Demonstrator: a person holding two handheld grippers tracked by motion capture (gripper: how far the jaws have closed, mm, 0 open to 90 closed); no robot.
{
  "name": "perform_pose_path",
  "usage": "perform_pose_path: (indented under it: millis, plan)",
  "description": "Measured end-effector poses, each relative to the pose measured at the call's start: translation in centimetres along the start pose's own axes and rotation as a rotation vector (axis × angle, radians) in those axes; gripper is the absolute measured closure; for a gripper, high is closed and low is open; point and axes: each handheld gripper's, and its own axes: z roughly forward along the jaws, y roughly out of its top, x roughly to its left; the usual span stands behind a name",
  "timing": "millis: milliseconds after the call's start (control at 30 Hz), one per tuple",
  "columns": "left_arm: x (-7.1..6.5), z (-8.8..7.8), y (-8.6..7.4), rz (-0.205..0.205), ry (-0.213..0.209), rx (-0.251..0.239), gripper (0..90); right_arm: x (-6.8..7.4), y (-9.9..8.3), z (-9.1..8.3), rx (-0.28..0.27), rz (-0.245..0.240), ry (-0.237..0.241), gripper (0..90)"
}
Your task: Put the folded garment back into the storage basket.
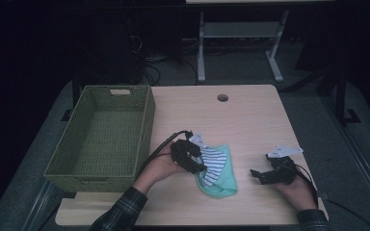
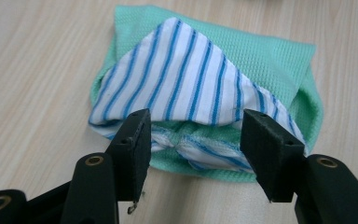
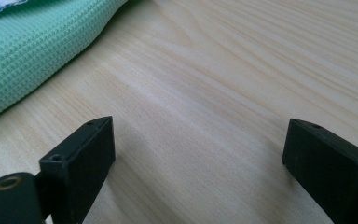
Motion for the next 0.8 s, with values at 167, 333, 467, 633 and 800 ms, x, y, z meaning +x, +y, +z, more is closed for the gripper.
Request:
perform_pose_path:
  millis: [167,333,467,633,800]
  plan:
    - [-0.2,1.1,-0.1,0.011,-0.014,0.060,41.6,0.0,0.0,0.0,0.000,0.000,0.000,9.0]
    - [-0.4,2.1,-0.2,0.028,-0.014,0.101,37.9,0.0,0.0,0.0,0.000,-0.001,0.000,9.0]
    - [-0.2,2.6,-0.4,0.031,-0.022,0.115,35.6,0.0,0.0,0.0,0.000,0.000,0.000,9.0]
    - [-0.2,3.4,-0.7,0.048,-0.016,0.156,32.0,0.0,0.0,0.0,0.000,0.000,0.000,9.0]
    - [-0.2,3.6,-0.7,0.048,-0.021,0.160,31.5,0.0,0.0,0.0,0.000,-0.001,0.000,9.0]
